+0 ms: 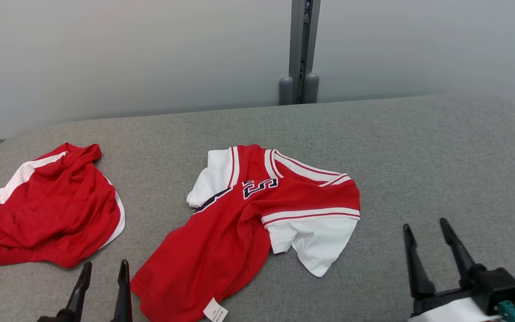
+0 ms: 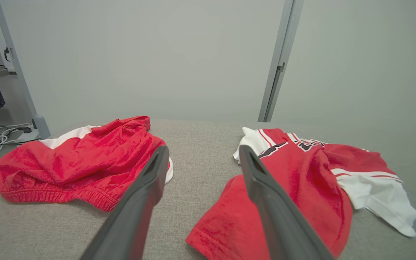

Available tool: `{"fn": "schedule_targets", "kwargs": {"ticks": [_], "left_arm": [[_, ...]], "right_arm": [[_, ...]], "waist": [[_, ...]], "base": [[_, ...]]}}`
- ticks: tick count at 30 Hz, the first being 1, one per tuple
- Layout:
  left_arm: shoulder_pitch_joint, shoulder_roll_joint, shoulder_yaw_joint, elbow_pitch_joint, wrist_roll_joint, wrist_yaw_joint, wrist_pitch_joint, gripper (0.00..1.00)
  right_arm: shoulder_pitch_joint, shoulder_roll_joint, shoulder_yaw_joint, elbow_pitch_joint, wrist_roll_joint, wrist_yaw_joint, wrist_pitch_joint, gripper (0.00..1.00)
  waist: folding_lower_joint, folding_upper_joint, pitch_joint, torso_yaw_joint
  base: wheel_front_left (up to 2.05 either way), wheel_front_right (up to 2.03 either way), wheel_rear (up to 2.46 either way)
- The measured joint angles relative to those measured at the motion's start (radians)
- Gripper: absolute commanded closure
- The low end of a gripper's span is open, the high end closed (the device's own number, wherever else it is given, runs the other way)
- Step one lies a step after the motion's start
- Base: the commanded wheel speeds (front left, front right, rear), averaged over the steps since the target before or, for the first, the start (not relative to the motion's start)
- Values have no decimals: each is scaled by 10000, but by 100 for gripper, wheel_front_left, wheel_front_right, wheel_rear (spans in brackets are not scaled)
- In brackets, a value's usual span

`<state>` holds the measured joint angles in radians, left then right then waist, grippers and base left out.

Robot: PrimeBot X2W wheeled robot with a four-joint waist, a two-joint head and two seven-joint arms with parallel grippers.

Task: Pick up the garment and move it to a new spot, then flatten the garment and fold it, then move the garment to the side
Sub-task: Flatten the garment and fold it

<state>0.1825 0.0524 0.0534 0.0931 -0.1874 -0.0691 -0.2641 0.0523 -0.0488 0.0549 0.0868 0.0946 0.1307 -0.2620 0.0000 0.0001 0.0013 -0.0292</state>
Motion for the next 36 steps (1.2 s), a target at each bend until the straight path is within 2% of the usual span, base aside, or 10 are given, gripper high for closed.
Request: {"fn": "schedule_targets", "kwargs": {"ticks": [2, 4, 9, 11, 14, 20, 26, 33, 34, 36], "left_arm": [[188, 0, -128, -15, -61, 27, 115, 0], [473, -23, -245, -343, -128, 130, 677, 0], [1145, -35, -761, -1655, -754, 180, 3555, 0], [1220, -29, -926, -2063, -1258, 201, 4431, 0], [1219, -27, -1181, -2301, -1384, 353, 5327, 0], [1210, -27, -1519, -2431, -1852, 454, 6155, 0], [1126, -6, -1567, -2136, -2125, 439, 6424, 0], [757, -15, -1724, -1616, -2514, 267, 6201, 0], [640, -10, -1749, -1524, -2500, 261, 6149, 3], [397, -12, -1791, -1323, -2510, 213, 6009, 52]], "right_arm": [[-121, 2, 527, 382, 130, 0, -6, 0], [-257, 0, 1206, 963, 144, 0, 307, 0], [-1199, -81, 1825, 1279, 568, 0, 2370, 0], [-1507, -59, 1814, 1567, 819, 0, 3219, 0], [-1943, -29, 1946, 2121, 1101, 0, 4259, 0], [-2615, -4, 2243, 2926, 1260, 0, 5072, 0], [-3056, 0, 2504, 3285, 1361, 0, 5033, 0], [-3382, 0, 2719, 3530, 1517, 0, 4888, 0], [-3440, 0, 2752, 3567, 1536, 0, 4888, 0], [-3568, 0, 2817, 3655, 1592, 0, 4888, 0]], "waist": [[0, 0, -4, -22], [0, 0, -10, -31], [0, 0, 250, 44], [0, 0, 423, 97], [0, 0, 733, 183], [0, 0, 1377, 344], [0, 0, 1856, 479], [0, 0, 2112, 527], [0, 0, 2155, 525], [0, 0, 2242, 520]], "base": [[0, 0, 0], [0, 0, 0], [0, 0, 0], [0, 0, 0], [0, 0, 0], [0, 0, 0], [0, 0, 0], [0, 0, 0], [0, 0, 0], [0, 0, 0]]}}
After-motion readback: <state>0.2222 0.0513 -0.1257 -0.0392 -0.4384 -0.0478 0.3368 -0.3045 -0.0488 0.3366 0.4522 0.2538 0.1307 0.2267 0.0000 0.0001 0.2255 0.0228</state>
